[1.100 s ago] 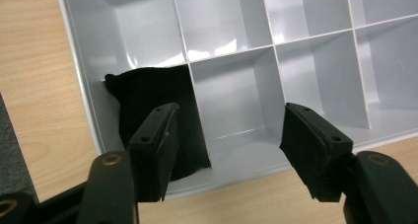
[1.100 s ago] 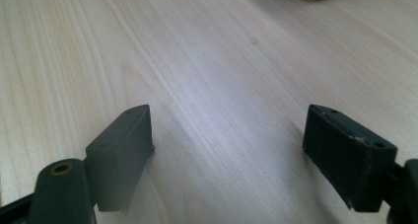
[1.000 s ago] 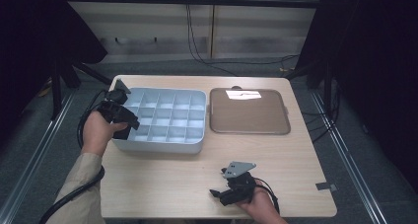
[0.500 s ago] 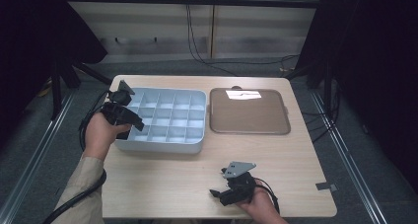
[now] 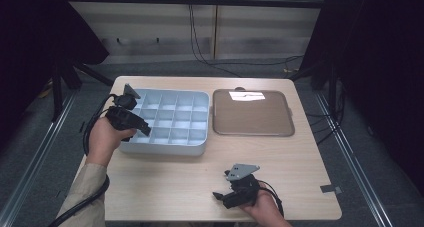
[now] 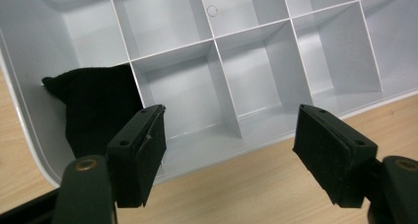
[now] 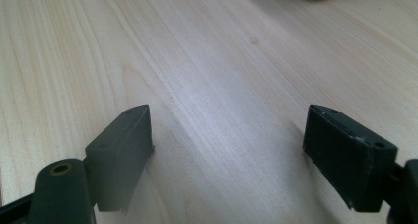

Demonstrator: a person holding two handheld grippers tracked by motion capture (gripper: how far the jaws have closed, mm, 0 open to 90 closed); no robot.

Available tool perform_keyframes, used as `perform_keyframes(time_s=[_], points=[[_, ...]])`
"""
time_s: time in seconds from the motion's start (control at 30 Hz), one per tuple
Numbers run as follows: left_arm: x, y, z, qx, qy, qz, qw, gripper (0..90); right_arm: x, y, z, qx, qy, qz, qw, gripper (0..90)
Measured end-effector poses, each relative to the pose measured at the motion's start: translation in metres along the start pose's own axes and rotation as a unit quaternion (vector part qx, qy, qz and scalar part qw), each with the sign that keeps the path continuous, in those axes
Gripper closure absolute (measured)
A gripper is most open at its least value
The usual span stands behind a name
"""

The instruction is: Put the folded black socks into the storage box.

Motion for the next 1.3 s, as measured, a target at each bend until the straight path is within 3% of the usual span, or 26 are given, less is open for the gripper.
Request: perform_keyframes(time_s=[0.23,0.6,0.93,0.97,1.3], points=[[0.002,0.002,0.003,0.009,0.007,0.005,0.9999,25.0,0.000,0.000,0.000,0.000,0.000,0.000,1.0000,18.6],[0.005,0.002,0.013,0.000,-0.006,0.010,0.9999,23.0,0.000,0.000,0.000,-0.001,-0.001,0.000,1.0000,18.6],[0.007,0.002,0.023,-0.001,-0.001,0.016,0.9999,23.0,0.000,0.000,0.000,-0.001,-0.002,0.000,1.0000,18.6],[0.009,0.001,0.026,-0.004,-0.010,0.016,0.9998,23.4,0.000,0.000,0.000,-0.002,-0.002,0.000,1.0000,18.6],[0.016,0.000,0.034,-0.007,-0.024,0.023,0.9994,23.6,0.000,0.000,0.000,-0.001,-0.002,-0.001,1.0000,18.6]])
Point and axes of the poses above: each handheld gripper's, and its own axes: y roughly backward along the jaws, z roughly out of its underside, x roughly to its right, the point moved 3 cm from there along -y, roughly forward along the jaws, and after that the axes turned 2 degrees about z, right-handed, at the moved point
